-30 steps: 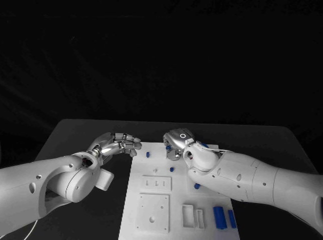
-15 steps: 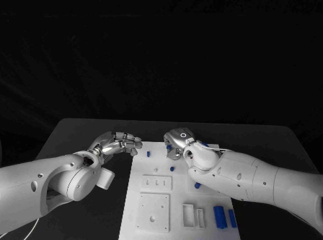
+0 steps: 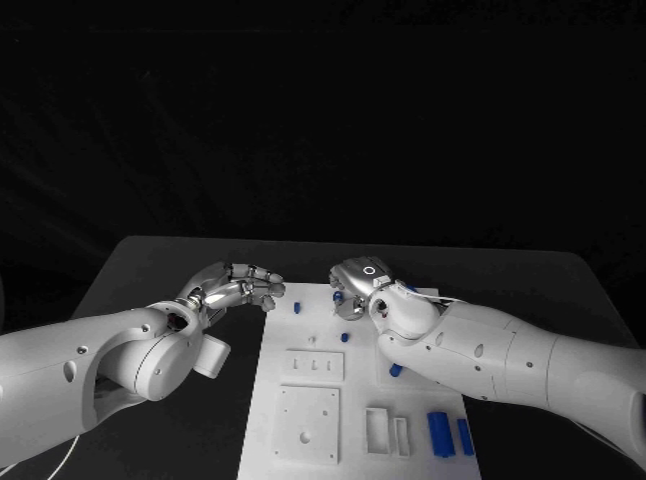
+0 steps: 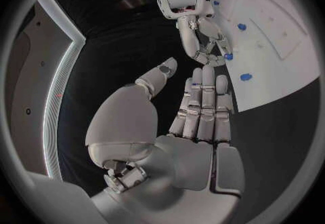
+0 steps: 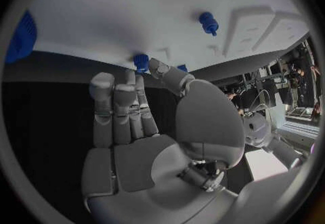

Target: Assemble the parts on the task board

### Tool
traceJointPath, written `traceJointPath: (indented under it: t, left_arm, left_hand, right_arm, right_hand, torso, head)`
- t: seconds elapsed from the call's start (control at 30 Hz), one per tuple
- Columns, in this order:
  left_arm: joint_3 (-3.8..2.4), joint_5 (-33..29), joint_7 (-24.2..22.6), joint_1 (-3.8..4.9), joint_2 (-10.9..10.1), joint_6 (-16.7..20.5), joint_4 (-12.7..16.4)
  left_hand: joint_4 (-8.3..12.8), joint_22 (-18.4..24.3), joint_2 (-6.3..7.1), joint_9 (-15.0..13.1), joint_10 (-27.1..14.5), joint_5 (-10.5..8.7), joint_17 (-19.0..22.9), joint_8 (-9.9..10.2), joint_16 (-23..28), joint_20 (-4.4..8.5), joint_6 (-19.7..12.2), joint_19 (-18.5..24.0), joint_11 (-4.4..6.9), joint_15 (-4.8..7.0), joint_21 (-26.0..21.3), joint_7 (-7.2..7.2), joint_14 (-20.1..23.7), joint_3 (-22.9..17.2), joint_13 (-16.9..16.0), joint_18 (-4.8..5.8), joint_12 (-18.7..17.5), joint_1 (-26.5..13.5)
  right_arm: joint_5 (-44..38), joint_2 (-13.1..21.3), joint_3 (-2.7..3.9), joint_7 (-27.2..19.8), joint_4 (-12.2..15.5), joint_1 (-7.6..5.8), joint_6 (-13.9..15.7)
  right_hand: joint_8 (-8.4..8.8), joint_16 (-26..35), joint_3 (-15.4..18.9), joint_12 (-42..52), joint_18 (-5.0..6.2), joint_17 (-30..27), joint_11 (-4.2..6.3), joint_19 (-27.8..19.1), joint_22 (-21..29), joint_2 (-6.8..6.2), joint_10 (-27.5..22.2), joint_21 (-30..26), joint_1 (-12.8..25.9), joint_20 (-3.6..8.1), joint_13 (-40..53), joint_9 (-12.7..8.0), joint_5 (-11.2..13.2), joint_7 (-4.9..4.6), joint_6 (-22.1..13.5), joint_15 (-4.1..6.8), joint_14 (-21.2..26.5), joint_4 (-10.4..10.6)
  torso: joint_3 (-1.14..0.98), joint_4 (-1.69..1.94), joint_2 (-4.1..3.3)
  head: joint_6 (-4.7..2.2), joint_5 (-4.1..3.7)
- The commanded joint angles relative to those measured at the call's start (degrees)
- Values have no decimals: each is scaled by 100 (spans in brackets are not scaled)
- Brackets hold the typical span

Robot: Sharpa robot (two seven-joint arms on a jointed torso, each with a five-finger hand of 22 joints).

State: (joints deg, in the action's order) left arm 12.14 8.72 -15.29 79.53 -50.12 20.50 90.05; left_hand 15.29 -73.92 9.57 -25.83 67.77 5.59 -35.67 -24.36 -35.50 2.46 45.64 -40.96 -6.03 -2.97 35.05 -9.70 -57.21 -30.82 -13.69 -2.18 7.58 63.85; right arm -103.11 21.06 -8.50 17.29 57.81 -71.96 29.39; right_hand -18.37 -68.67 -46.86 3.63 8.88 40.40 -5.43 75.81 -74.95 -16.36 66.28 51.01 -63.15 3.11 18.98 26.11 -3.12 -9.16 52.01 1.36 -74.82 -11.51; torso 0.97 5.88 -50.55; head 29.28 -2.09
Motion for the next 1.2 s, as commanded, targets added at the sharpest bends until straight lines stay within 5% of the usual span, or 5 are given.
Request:
traceJointPath:
  t: [0.03,0.47,0.6,0.77,1.2]
  left_arm:
    - [-5,-30,-33,8,11,16,6]
    - [-5,-31,-43,8,-25,23,9]
    - [-5,-31,-50,12,-60,30,9]
    - [-5,40,-53,25,-125,1,-68]
    - [-2,66,-96,25,-96,1,-268]
  left_hand:
    - [-31,8,2,-4,19,-21,6,38,18,29,-12,0,-24,5,23,-18,-41,-11,-7,42,-29,-36]
    - [-31,10,3,-4,17,-20,7,39,20,30,-15,2,-25,5,23,-19,-39,-15,-9,41,-34,-31]
    - [-31,10,3,-4,18,-20,7,39,20,30,-15,2,-25,5,23,-19,-39,-17,-10,41,-34,-29]
    - [-29,11,1,-6,28,-18,7,35,20,30,-6,3,-21,5,24,-16,-40,-22,-15,41,-31,-20]
    - [-22,18,-5,-24,180,3,5,-2,18,31,71,6,51,6,31,25,-46,-30,-72,44,40,1]
  right_arm:
    - [159,0,-1,-113,-3,1,57]
    - [355,246,5,-218,383,-57,274]
    - [500,511,107,-272,782,-140,280]
    - [650,998,327,-236,1387,-265,12]
    - [1593,1978,451,-531,1651,-441,-806]
  right_hand:
    - [70,-20,124,-16,612,-14,-57,-34,-58,-70,-207,-48,64,-36,-96,-35,22,-40,-127,-85,21,-20]
    - [74,-39,161,15,612,-33,-77,-30,-48,-71,-245,-72,93,-37,-182,-54,10,-51,-141,-102,34,-4]
    - [67,-44,146,30,612,-42,-67,-26,-46,-72,-204,-77,89,-37,-197,-57,7,-48,-128,-93,35,16]
    - [68,-56,156,143,612,-64,18,-16,-55,-72,73,-76,93,-36,-167,-74,8,-50,-130,-12,35,49]
    - [71,-119,457,632,612,-84,279,-14,-95,-72,921,-35,125,3,306,-102,10,27,-149,243,26,27]
  torso:
    - [-1,-5,-4]
    - [-8,-11,-5]
    - [-13,-28,-4]
    - [-32,-97,-5]
    - [-120,-265,71]
  head:
    - [6,-7]
    - [-56,-22]
    - [-98,-31]
    - [-166,-9]
    - [-197,54]
